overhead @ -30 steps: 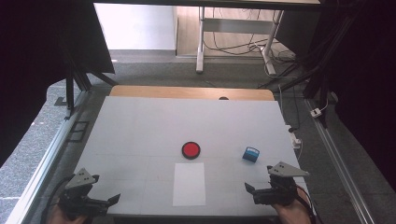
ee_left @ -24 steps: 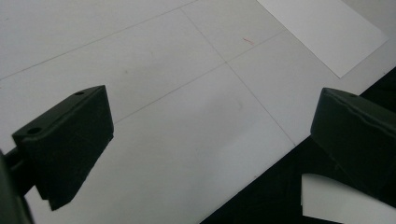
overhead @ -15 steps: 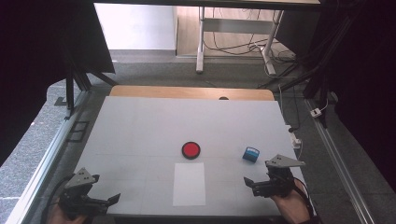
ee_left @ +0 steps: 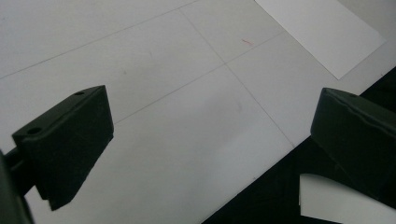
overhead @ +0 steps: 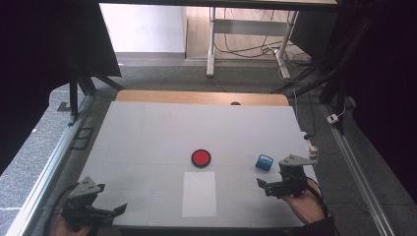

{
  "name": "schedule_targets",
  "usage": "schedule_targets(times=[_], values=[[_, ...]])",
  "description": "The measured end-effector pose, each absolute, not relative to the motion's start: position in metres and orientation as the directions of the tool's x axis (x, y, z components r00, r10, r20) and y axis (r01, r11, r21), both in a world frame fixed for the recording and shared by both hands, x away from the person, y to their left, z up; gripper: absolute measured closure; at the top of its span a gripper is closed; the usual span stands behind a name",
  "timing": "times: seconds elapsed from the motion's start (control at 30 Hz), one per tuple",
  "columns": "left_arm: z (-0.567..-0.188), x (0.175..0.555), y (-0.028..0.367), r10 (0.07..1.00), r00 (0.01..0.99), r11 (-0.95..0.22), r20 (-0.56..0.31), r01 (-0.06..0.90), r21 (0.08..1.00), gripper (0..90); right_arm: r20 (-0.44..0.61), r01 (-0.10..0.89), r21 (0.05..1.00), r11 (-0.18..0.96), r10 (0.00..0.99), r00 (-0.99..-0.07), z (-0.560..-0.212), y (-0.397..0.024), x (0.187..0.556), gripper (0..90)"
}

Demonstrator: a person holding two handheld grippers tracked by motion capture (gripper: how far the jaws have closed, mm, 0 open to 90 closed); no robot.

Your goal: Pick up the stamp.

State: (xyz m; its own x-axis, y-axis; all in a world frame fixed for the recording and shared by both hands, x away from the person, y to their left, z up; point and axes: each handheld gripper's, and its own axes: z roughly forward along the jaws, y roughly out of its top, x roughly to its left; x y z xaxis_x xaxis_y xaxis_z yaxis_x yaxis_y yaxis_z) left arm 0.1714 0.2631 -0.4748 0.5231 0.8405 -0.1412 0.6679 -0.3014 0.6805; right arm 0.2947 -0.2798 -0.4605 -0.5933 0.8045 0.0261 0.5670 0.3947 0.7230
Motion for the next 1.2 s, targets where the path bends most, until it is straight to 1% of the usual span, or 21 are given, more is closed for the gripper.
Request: schedule_targets(times=[0.3,0.57,0.7,0.87,1.0,1.2], values=[[-0.475,0.172,0.264,0.839,0.524,-0.299,-0.147,0.67,0.68,0.0,0.007,0.57,0.713,0.408,0.809,-0.588,-0.461,-0.28,0.311,0.0],[-0.475,0.172,0.264,0.839,0.525,-0.3,-0.147,0.67,0.68,0.0,-0.001,0.586,0.703,0.403,0.825,-0.566,-0.459,-0.284,0.33,0.0],[-0.475,0.172,0.264,0.839,0.524,-0.298,-0.148,0.67,0.68,0.0,0.007,0.587,0.7,0.406,0.819,-0.574,-0.458,-0.285,0.336,0.0],[-0.475,0.172,0.264,0.839,0.525,-0.3,-0.146,0.669,0.68,0.0,-0.017,0.573,0.685,0.45,0.796,-0.605,-0.46,-0.286,0.346,0.0],[-0.475,0.172,0.264,0.839,0.524,-0.299,-0.147,0.67,0.679,0.0,-0.049,0.572,0.648,0.502,0.777,-0.627,-0.467,-0.285,0.358,0.0],[-0.475,0.172,0.264,0.838,0.525,-0.301,-0.147,0.671,0.678,0.0,-0.058,0.576,0.616,0.537,0.76,-0.647,-0.477,-0.284,0.367,0.0]])
